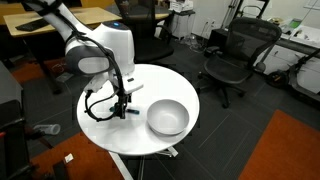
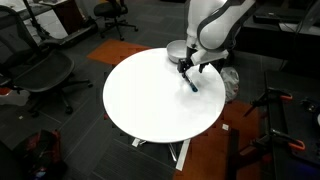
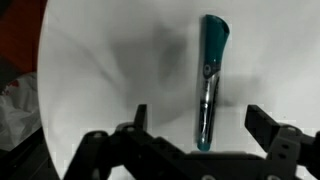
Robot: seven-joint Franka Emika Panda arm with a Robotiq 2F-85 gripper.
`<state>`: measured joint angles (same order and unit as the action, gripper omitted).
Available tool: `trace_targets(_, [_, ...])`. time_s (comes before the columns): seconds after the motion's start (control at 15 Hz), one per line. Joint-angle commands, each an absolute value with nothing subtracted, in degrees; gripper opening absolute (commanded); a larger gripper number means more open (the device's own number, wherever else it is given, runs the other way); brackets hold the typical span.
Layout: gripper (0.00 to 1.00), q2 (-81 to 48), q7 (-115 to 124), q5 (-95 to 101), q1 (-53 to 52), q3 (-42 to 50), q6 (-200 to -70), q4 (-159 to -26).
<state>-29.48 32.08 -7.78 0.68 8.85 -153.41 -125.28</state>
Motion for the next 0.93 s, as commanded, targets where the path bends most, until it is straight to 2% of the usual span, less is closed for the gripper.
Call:
trace_targets(0.0, [1.00, -31.53, 33.88, -8.42, -0.90, 10.14, -149.97, -122.21])
trace_targets(0.07, [1.00, -31.97, 34.00, -8.23, -1.06, 10.30, -149.49, -121.72])
trace_targets(0.13, [0.75, -32.35, 34.16, -7.95, -1.33, 10.55, -149.03, -121.33])
trace_targets(0.2, [0.74, -32.64, 34.20, -7.99, -1.46, 10.62, -148.79, -121.04])
trace_targets(0.73, [0.12, -34.18, 35.08, -7.80, -2.30, 11.28, -147.17, -118.99])
trace_targets(0.87, [0.00, -34.20, 35.26, -7.58, -2.69, 11.44, -147.10, -118.92])
